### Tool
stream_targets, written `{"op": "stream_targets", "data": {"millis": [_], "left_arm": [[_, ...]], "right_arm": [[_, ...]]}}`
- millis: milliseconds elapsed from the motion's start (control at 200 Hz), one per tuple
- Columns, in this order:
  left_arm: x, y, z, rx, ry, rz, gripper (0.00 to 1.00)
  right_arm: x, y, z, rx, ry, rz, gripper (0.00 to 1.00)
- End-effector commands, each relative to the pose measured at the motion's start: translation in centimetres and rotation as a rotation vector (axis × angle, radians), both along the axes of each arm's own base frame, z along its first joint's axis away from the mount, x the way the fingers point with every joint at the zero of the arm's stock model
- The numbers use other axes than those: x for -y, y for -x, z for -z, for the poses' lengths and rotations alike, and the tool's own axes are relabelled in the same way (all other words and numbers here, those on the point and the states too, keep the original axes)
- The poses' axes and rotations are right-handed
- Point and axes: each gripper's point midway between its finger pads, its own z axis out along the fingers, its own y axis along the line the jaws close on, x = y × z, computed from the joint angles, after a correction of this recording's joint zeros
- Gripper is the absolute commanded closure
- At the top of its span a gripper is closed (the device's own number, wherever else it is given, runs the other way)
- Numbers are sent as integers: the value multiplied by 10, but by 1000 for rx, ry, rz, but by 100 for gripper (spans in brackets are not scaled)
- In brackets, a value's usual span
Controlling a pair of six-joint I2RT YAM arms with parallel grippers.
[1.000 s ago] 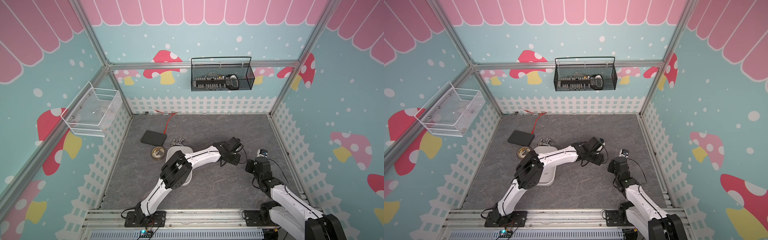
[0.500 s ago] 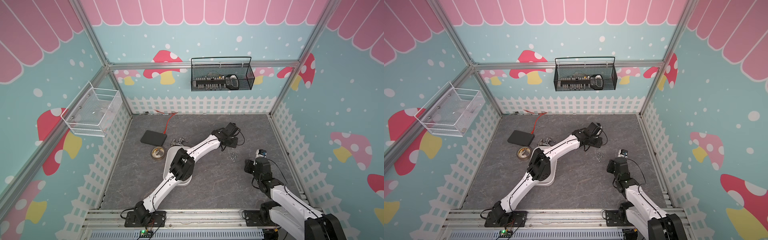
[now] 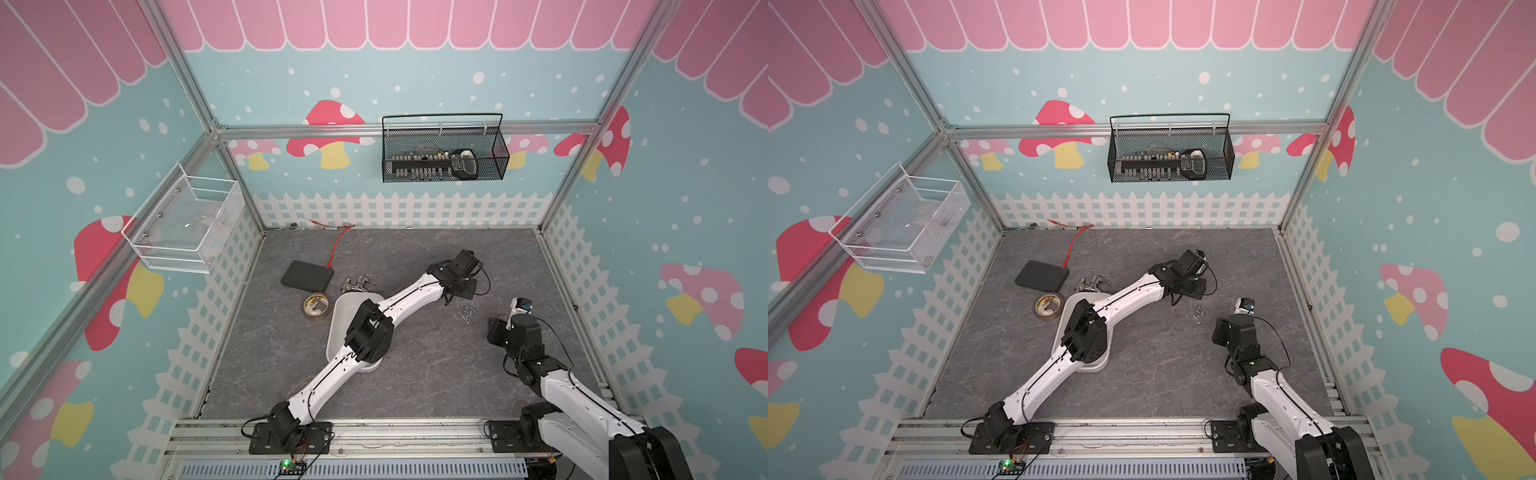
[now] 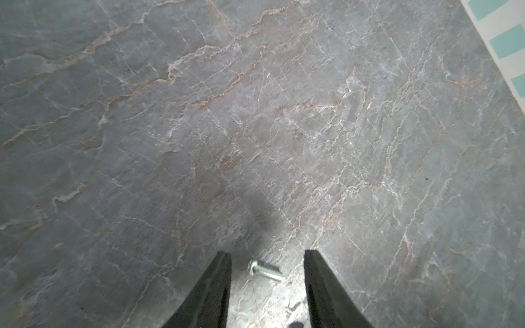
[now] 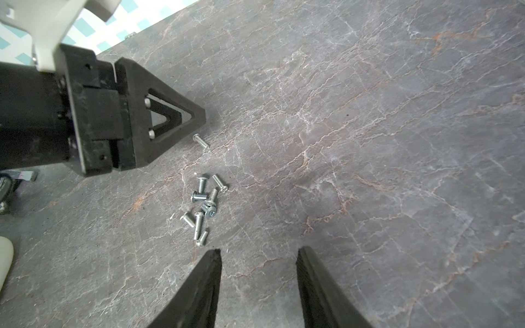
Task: Put the screws on the desktop into the storage box
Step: Pick up the screw from the center of the board.
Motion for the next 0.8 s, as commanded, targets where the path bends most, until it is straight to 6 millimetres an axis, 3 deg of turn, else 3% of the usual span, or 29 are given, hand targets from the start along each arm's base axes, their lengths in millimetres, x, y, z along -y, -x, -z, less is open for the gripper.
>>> {"op": "stream_targets", "data": {"millis": [0, 420, 796], "left_arm": [[-2, 11, 33, 13, -102, 22, 54], [-18, 17, 67, -14, -194, 10, 61], [-25, 28, 74, -31, -240, 55, 81]], "right_arm": [[0, 1, 2, 0, 0, -8, 51], [-2, 1, 2, 2, -6, -17, 50], [-3, 1, 3, 0, -8, -21, 50]]}}
